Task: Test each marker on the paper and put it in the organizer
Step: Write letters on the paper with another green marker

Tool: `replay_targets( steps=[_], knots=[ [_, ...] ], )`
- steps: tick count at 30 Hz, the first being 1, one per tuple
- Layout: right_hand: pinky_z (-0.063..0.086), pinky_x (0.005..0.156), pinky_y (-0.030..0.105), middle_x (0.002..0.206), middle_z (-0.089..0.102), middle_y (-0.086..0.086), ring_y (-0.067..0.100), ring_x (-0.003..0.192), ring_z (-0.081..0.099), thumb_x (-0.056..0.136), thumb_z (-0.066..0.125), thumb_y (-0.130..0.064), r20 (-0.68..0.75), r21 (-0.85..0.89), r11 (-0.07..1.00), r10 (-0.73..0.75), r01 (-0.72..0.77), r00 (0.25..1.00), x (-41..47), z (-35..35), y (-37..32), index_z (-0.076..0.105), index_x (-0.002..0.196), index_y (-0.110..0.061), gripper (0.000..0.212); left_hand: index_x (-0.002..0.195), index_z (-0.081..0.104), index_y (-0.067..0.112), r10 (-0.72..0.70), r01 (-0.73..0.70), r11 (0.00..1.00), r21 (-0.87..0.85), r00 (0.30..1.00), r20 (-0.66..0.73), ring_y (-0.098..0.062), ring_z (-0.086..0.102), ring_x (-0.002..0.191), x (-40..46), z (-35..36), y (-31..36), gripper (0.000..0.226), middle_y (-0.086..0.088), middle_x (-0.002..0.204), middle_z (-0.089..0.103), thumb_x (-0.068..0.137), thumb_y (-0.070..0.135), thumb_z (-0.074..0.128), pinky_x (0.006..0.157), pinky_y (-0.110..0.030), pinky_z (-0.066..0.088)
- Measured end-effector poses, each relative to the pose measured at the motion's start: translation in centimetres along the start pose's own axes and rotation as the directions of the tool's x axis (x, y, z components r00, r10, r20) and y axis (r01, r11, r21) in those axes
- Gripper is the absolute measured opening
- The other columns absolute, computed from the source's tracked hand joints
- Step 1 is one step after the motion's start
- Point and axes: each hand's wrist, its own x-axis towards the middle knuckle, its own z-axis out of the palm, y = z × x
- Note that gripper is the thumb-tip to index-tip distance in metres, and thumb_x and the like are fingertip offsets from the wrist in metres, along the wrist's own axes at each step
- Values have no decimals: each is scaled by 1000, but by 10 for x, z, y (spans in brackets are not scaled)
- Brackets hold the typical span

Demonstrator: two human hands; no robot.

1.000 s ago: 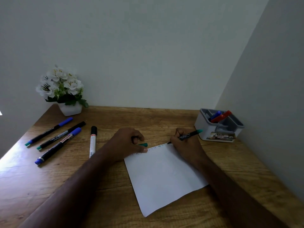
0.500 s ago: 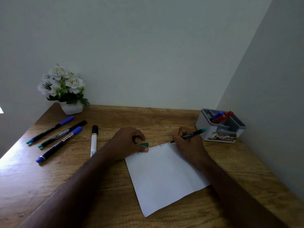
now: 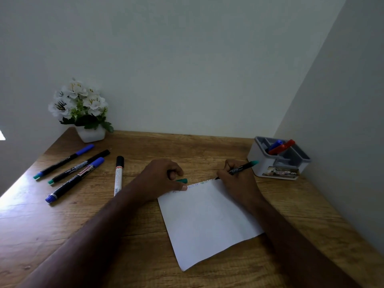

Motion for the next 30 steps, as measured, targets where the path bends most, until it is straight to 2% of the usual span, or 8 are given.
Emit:
replay_targets(
  steps=[5,10,14,20,25,30],
  knots=[
    [29,46,14,49,39,-4,3,48,34,78,63,7,20,-7,1000,-13,13,1000,-1,-1,2,43,55,-9,34,101,72,20,0,0,1000,7,1000,1,-3,51,68,-1,-1,1,37,3,79,62,70,33,86,61,-14,35],
    [31,47,12,45,40,-14,0,46,36,77,63,10,-27,7,1000,-27,28,999,1,-1,4,40,50,-16,44,102,72,19,-8,8,1000,-4,1000,5,-3,52,68,-1,-1,0,38,0,82,64,70,33,86,61,-14,36],
    [32,47,12,45,41,-15,0,46,37,78,64,8,-14,0,1000,-13,13,1000,2,-1,5,41,52,-15,42,102,72,20,-3,3,1000,1,1000,3,-6,54,71,0,0,0,38,-2,83,65,70,34,85,63,-16,37],
    [30,47,17,51,40,-2,5,49,35,77,63,7,3,0,999,-32,32,999,2,-3,7,45,55,-8,33,101,72,21,2,-2,1000,19,1000,-5,-10,57,75,0,0,-1,37,1,81,63,69,36,85,67,-22,41],
    [32,48,14,47,40,-12,1,47,36,78,63,8,-23,6,999,-39,39,999,2,-3,6,41,52,-15,41,101,73,20,12,-12,1000,15,1000,-6,-7,56,72,1,0,-2,39,2,80,63,69,37,86,66,-22,41],
    [30,47,16,47,38,-10,2,48,34,77,63,8,-8,-2,1000,-25,25,1000,2,-3,6,42,55,-12,37,103,73,19,7,-7,999,33,1000,-12,-5,53,71,0,0,-3,40,3,82,62,69,37,86,65,-19,40]
  ],
)
